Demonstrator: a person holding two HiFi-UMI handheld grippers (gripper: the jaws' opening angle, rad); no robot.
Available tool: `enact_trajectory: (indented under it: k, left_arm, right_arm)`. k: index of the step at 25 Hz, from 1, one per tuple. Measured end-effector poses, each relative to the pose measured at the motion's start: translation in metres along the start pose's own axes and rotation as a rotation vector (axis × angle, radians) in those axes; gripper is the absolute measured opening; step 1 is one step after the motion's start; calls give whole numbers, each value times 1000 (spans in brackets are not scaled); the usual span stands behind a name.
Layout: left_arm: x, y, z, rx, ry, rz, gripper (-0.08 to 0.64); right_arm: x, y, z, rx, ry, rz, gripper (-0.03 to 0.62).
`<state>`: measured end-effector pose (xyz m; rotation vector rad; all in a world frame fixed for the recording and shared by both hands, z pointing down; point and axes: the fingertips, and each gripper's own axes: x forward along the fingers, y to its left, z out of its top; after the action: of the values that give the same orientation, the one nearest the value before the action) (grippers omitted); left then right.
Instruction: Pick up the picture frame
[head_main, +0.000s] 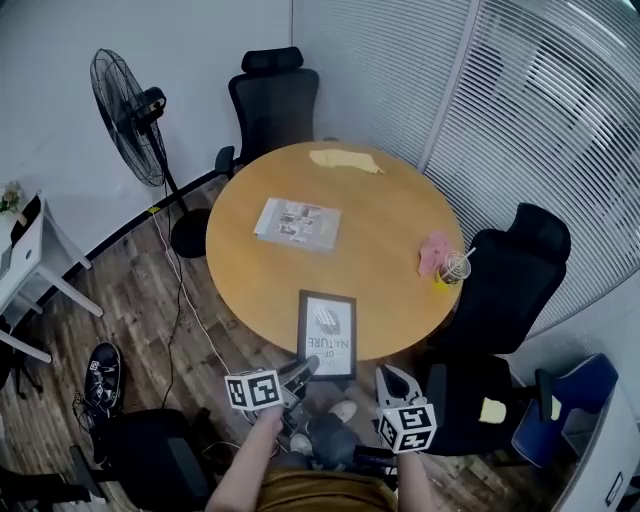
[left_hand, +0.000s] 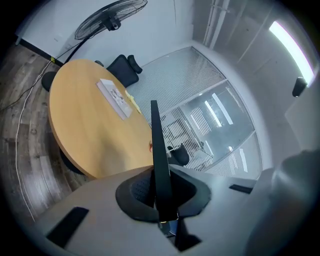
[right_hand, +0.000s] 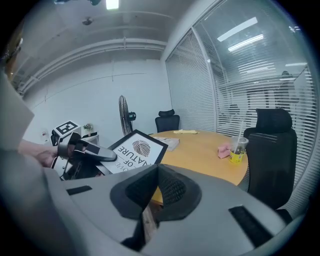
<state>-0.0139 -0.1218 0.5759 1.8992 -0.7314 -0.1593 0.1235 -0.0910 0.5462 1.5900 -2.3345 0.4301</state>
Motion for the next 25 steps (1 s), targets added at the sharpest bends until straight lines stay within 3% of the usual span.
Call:
enact_trajectory:
  k: [8, 25]
  left_arm:
    - [-10, -29, 9, 1, -23, -70, 48]
    - [-22, -45, 24, 6, -46, -121, 49]
  right_arm:
    - [-3, 7, 18, 54, -70, -8, 12]
    - [-2, 18, 40, 28, -126, -22, 12]
